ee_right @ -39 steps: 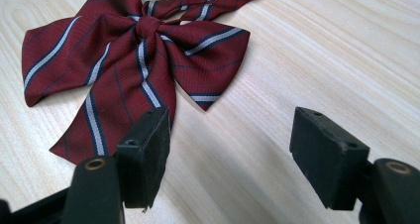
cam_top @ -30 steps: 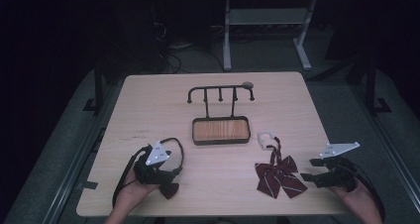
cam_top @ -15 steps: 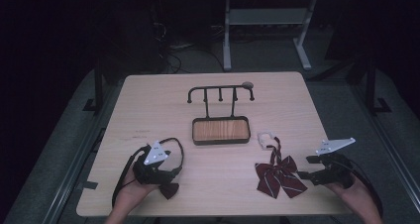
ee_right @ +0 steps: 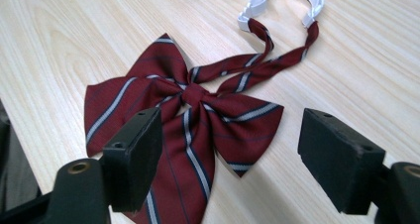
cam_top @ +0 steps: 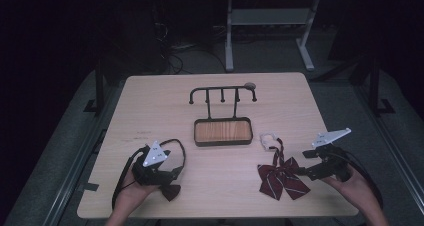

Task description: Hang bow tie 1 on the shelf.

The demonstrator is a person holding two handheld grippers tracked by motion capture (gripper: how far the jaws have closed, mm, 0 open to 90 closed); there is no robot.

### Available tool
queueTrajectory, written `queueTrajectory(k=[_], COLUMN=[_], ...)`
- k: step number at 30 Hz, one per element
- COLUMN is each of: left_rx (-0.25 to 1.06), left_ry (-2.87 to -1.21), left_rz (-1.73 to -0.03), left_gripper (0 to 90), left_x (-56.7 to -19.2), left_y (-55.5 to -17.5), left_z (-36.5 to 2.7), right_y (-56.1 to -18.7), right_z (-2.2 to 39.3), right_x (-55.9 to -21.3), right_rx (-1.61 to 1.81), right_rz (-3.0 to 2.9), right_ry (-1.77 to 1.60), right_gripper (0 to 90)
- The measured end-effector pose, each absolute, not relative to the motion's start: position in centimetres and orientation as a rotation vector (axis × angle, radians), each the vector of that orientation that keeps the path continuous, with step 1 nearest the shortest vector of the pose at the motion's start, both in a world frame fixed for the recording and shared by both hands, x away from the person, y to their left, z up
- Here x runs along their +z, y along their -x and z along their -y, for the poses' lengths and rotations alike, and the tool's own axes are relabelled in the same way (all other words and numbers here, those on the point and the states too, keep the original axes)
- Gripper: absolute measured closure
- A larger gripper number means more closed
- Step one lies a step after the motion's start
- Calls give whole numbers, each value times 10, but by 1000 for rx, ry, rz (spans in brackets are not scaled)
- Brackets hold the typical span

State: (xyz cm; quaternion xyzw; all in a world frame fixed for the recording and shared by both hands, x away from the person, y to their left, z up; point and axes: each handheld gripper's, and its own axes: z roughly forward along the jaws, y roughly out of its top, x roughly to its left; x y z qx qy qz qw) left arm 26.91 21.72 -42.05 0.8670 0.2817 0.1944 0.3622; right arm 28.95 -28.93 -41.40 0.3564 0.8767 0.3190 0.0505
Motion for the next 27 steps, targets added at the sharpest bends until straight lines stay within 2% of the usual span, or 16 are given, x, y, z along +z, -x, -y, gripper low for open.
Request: queueTrajectory(k=[16,27], left_rx=[508,511], left_ry=[-2219,-2208], left_rz=[-740,-746], left_gripper=[330,330], left_x=[-420,-419], left_y=[-269,-269], left_z=[-220,-222], right_y=[-309,-325], right_z=[269,256], right_x=[-405,-401], right_rx=[919,891], right_rz=[-2727,-2753], right_ry=[-1045,-1035], right_gripper=[258,311])
